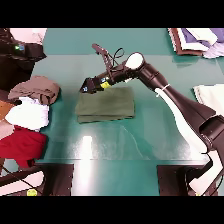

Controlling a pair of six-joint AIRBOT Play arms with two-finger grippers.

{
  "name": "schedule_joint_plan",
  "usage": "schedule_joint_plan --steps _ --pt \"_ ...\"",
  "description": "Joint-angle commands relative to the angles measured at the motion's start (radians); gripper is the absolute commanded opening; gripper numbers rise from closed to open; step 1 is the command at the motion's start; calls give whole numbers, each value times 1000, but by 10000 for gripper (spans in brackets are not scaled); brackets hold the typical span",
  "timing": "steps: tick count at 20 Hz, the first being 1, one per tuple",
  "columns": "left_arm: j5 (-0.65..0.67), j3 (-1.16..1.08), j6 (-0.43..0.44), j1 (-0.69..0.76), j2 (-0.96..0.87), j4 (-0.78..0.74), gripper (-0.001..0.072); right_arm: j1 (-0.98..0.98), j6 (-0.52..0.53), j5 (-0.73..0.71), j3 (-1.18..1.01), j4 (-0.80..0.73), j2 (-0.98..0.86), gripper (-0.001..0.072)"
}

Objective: Fold the shirts.

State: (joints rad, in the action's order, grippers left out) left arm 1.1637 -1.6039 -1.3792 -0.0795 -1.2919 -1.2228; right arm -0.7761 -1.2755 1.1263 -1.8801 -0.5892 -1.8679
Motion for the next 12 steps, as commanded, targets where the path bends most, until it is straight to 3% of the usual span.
schedule_joint_plan --steps 1,6,9,12 --pt "26 -1 0 -31 17 3 23 32 9 137 0 -120 -10 362" --pt "27 -1 0 -31 17 10 23 213 -94 405 15 -462 65 362" --pt "27 -1 0 -31 16 12 24 326 -94 377 177 -481 158 362" --pt "27 -1 0 -31 16 16 23 418 -94 248 408 -475 247 383"
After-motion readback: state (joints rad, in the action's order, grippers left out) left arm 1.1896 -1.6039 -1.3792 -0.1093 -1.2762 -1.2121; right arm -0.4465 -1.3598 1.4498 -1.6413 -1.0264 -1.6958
